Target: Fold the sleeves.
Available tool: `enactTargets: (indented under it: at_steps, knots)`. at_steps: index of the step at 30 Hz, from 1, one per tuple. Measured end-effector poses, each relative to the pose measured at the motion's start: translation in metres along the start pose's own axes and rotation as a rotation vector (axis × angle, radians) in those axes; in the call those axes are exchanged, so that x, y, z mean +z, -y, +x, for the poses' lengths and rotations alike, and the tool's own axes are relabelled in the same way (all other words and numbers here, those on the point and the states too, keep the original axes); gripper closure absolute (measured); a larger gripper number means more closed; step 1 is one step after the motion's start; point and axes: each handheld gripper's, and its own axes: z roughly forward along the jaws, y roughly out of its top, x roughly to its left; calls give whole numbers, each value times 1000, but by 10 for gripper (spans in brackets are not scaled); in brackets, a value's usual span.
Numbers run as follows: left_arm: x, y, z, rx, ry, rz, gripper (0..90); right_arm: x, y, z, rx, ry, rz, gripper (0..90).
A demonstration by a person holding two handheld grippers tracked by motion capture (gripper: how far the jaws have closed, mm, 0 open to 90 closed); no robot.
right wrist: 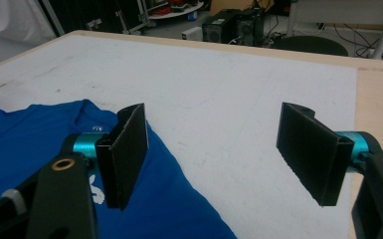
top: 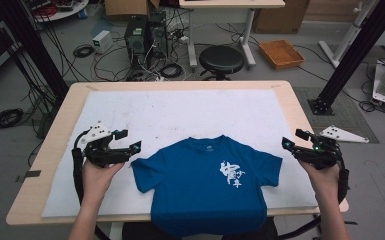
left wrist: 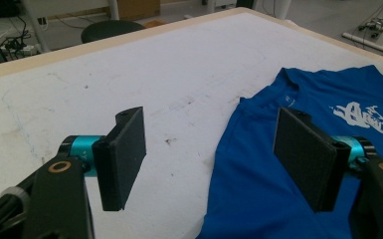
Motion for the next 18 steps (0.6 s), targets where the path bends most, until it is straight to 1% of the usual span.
enactTargets:
  at_steps: [3, 7, 8, 13, 18]
  knots:
    - [1, 2, 2, -15, 11, 32, 294, 1, 0, -2, 3, 10, -3, 281]
    - [0, 9, 7, -38, 16, 42, 295, 1, -3, -2, 10, 20, -25, 281]
    - [-2, 11, 9, -53, 17, 41, 295, 1, -3, -2, 13, 20, -27, 281]
    - [-5, 13, 12, -56, 14, 39, 294, 3, -2, 0, 12, 13, -18, 281]
    - [-2, 16, 10, -52, 19, 53, 295, 2, -3, 0, 14, 13, -25, 282]
